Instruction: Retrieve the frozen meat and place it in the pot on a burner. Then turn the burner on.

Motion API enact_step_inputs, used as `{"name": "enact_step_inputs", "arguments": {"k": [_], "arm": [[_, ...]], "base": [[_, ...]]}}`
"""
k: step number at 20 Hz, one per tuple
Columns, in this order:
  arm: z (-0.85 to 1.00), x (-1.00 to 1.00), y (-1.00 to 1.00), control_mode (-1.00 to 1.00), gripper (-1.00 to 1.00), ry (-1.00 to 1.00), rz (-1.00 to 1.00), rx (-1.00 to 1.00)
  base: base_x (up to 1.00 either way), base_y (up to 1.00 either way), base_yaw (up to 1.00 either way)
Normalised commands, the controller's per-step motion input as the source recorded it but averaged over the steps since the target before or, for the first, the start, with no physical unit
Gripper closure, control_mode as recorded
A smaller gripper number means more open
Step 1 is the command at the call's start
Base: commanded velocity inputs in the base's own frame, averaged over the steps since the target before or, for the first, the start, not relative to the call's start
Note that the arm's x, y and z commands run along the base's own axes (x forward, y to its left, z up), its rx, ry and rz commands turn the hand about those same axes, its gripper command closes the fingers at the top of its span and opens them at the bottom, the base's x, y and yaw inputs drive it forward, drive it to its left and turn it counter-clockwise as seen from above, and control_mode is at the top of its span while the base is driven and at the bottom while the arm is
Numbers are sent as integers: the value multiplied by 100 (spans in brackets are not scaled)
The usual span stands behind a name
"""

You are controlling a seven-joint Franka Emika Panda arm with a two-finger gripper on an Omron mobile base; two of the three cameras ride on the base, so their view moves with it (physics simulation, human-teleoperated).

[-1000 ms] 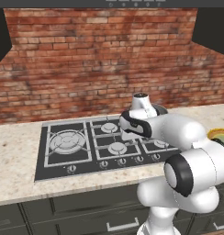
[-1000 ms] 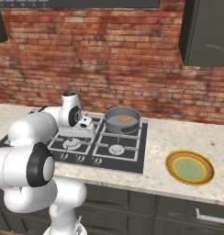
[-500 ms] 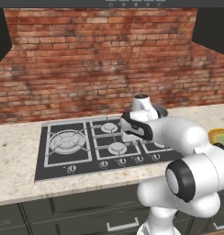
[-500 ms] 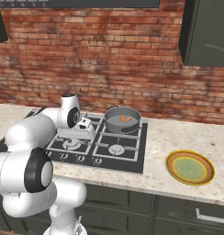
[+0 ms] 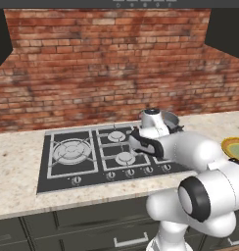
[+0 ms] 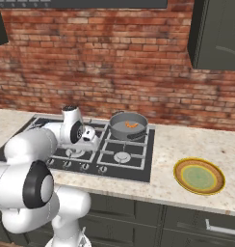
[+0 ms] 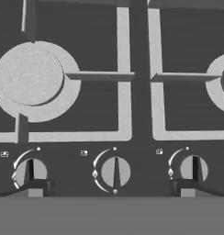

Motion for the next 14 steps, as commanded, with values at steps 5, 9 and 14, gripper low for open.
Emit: {"name": "enact_step_inputs", "arguments": {"k": [5, 9, 14], "arm": [[-27, 0, 0, -100, -100, 0, 0, 0], [-18, 0, 0, -100, -100, 0, 0, 0], [-14, -3, 0, -100, -100, 0, 0, 0]], "base": [[0, 0, 0], [0, 0, 0], [0, 0, 0]]}}
